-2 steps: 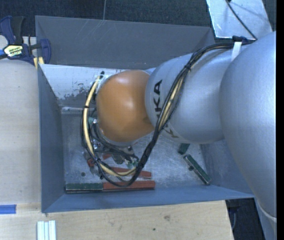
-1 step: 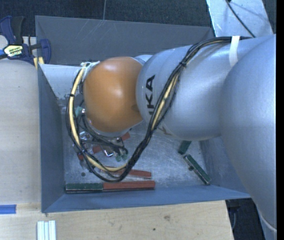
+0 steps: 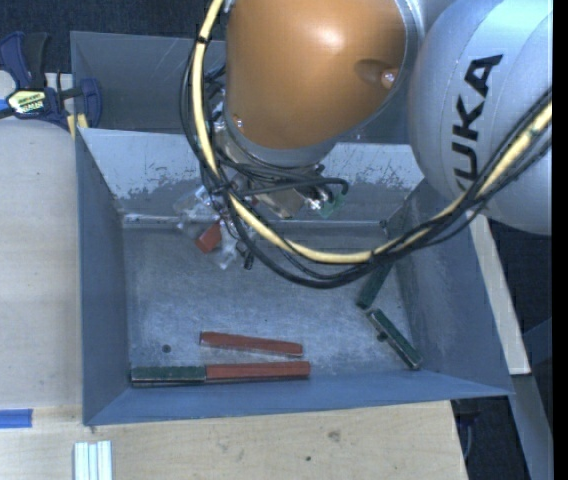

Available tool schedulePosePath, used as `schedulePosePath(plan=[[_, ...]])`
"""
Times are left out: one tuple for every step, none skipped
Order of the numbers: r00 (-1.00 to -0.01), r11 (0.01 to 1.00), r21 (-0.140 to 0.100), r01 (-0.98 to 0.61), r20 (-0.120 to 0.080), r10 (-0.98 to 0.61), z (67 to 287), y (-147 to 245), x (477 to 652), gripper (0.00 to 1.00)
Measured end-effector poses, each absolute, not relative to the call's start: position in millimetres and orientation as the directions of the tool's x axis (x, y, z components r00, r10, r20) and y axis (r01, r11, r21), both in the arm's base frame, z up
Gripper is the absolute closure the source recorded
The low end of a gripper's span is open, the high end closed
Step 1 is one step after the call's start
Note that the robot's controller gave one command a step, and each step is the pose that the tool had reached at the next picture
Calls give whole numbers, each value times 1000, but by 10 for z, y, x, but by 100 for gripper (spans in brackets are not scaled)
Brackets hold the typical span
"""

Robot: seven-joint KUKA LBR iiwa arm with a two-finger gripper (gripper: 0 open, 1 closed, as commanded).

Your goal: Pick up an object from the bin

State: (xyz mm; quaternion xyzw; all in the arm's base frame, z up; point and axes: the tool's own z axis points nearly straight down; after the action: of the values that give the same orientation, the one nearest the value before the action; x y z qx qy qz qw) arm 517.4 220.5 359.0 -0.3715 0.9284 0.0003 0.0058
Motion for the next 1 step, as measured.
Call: schedulePosePath(plan=[[-609,609,-1,-793,-3,-793,3489,2193,5235,100]])
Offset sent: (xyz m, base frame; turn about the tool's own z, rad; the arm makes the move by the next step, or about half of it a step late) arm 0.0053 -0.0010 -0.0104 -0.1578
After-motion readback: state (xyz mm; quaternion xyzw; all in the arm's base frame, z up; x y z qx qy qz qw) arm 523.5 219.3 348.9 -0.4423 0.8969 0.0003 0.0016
